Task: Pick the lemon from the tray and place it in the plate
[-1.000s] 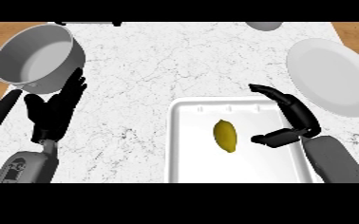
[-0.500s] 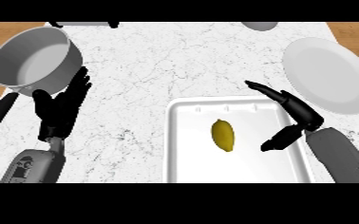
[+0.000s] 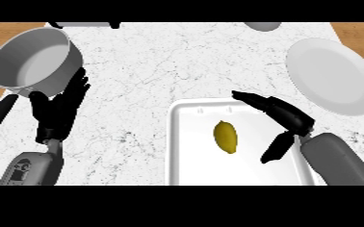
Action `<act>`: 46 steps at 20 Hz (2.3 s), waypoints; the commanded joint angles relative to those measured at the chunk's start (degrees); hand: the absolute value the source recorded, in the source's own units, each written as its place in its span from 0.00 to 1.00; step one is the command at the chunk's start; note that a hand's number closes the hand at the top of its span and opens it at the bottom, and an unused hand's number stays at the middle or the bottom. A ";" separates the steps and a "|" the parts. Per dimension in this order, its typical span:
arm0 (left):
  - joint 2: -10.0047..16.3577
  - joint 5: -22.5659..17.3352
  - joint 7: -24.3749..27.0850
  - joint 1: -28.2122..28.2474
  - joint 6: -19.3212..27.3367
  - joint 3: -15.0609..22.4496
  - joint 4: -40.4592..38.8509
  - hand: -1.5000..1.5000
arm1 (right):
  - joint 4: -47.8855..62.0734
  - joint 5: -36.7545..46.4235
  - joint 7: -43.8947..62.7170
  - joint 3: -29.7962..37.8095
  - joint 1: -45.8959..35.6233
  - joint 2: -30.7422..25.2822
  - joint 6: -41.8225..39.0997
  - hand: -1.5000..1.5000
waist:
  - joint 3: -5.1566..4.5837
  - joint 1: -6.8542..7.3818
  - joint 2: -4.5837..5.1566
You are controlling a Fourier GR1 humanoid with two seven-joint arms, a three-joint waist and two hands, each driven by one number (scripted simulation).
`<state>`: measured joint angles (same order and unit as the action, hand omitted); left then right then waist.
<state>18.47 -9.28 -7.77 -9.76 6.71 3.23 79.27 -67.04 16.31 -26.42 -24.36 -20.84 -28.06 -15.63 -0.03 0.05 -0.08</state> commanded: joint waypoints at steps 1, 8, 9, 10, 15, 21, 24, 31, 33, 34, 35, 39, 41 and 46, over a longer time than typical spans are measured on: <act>-1.94 1.46 -1.65 -0.05 1.23 0.93 2.17 0.50 | -1.81 7.55 3.62 -2.77 1.47 2.50 4.19 0.00 | 0.03 0.01 0.01; -1.40 2.64 -0.51 0.30 -0.84 -1.40 -0.52 0.50 | -4.43 12.74 9.59 -1.64 -0.08 0.72 -2.94 0.00 | 0.02 -0.07 0.04; -1.66 1.83 0.07 1.24 -1.72 -1.50 1.10 0.50 | -0.17 15.32 9.61 -2.81 -1.85 3.44 -1.48 0.00 | 0.03 0.24 0.08; -3.01 3.74 -1.15 1.70 0.49 0.09 4.31 0.50 | -1.77 16.37 11.71 -3.45 -1.06 5.11 -1.15 0.00 | 0.03 0.21 0.03; -3.50 3.22 -2.11 -1.37 -2.37 -2.44 0.35 0.50 | 2.26 20.34 10.25 -1.65 -1.51 8.09 -3.78 0.00 | 0.03 0.07 0.12; -4.42 4.51 0.77 -0.22 -2.91 -4.29 -0.92 0.50 | 3.55 26.11 15.04 -1.11 -4.23 14.44 -3.75 0.00 | 0.03 0.18 0.15; -4.38 5.96 -3.89 -1.37 -2.54 -4.40 2.20 0.50 | 4.47 27.73 13.19 1.88 -3.93 14.34 -4.68 0.00 | 0.04 0.13 0.10; -2.57 4.16 -3.55 -0.32 -6.91 -7.43 2.64 0.50 | 10.01 33.99 8.83 1.09 -4.83 15.22 -3.44 0.00 | 0.04 0.29 0.11; -5.60 7.31 -0.32 -2.33 -3.85 -6.01 -2.36 0.50 | 7.31 34.38 9.55 0.12 -3.28 14.71 -6.94 0.00 | 0.03 -0.04 0.10; -4.91 5.60 -1.53 -2.18 -4.81 -7.13 -1.71 0.50 | 12.98 36.04 10.67 -0.95 -7.91 19.77 -4.67 1.00 | 0.04 0.41 0.19; -6.04 7.42 0.14 3.61 -3.90 -4.88 3.02 0.50 | 5.76 35.24 9.50 -2.14 -3.49 16.07 -8.10 1.00 | 0.03 0.25 -0.02; -5.68 6.25 0.17 0.84 -5.53 -6.80 0.18 0.50 | 8.08 36.74 4.06 -1.32 -3.55 16.76 -5.34 1.00 | 0.03 0.12 0.09; -6.66 7.08 -6.49 -0.83 -3.25 -5.10 5.40 0.50 | 8.29 36.75 2.85 -1.42 -1.09 16.88 -3.36 1.00 | 0.06 0.13 0.04; -4.98 6.54 -0.32 0.91 -6.28 -6.87 1.19 0.50 | 12.87 33.50 16.10 9.84 -7.67 22.03 -2.82 1.00 | 0.04 0.65 0.43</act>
<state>12.87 -2.54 -8.93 -8.29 1.11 -2.99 81.41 -59.79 51.48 -18.41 -21.19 -25.47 -9.89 -20.50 -0.31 0.29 -0.52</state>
